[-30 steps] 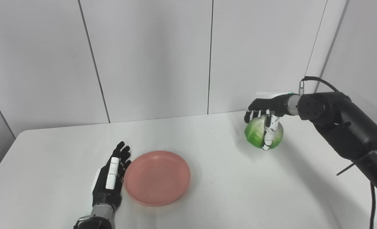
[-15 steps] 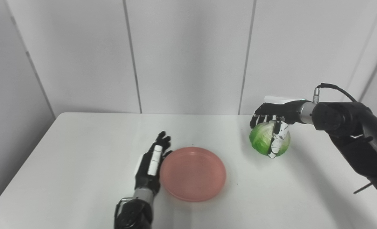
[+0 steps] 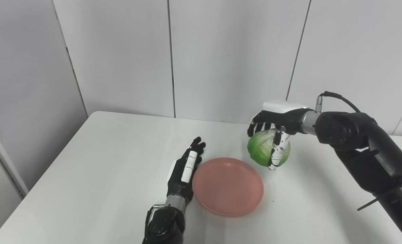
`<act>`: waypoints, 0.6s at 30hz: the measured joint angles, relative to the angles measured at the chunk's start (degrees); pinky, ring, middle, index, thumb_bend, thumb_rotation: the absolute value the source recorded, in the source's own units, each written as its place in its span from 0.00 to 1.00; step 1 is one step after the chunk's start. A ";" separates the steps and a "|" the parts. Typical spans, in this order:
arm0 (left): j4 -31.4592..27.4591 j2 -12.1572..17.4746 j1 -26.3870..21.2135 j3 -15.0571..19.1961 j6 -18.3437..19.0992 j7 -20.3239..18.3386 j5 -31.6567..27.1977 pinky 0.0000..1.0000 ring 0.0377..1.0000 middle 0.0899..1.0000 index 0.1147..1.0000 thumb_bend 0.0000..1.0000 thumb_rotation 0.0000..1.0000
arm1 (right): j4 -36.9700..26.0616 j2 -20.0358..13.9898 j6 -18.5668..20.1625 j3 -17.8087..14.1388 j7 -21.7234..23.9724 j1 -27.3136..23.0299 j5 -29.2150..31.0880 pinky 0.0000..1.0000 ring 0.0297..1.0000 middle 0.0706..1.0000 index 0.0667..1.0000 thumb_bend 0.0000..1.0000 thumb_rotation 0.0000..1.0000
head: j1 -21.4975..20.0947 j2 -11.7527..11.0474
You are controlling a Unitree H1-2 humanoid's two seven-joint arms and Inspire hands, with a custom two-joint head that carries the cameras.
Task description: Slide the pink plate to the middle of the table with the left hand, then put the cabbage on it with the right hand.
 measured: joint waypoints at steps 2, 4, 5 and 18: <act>0.17 -0.02 0.01 -0.04 -0.37 0.01 -0.01 1.00 0.96 0.90 0.86 0.88 0.84 | 0.49 1.17 -0.44 0.37 0.00 -0.21 0.01 0.42 0.50 0.45 0.60 0.57 0.00 | 1.06 0.09; 0.25 -0.09 0.01 -0.13 -0.45 0.02 0.01 1.00 0.96 0.91 0.87 0.88 0.84 | 1.23 2.20 -0.76 0.71 0.00 -0.56 0.05 0.41 0.49 0.45 0.60 0.57 0.00 | 1.68 0.18; 0.34 -0.18 0.00 -0.19 -0.51 0.03 0.02 1.00 0.96 0.91 0.87 0.88 0.84 | 1.45 2.49 -0.90 0.79 -0.05 -0.59 0.02 0.41 0.49 0.45 0.60 0.57 0.00 | 1.77 0.18; 1.07 -0.43 -0.04 -0.22 -1.67 0.20 0.16 1.00 0.95 0.90 0.85 0.89 0.82 | 2.61 6.53 -3.28 3.37 -2.88 1.03 -2.47 0.41 0.48 0.45 0.59 0.57 0.00 | 1.68 0.53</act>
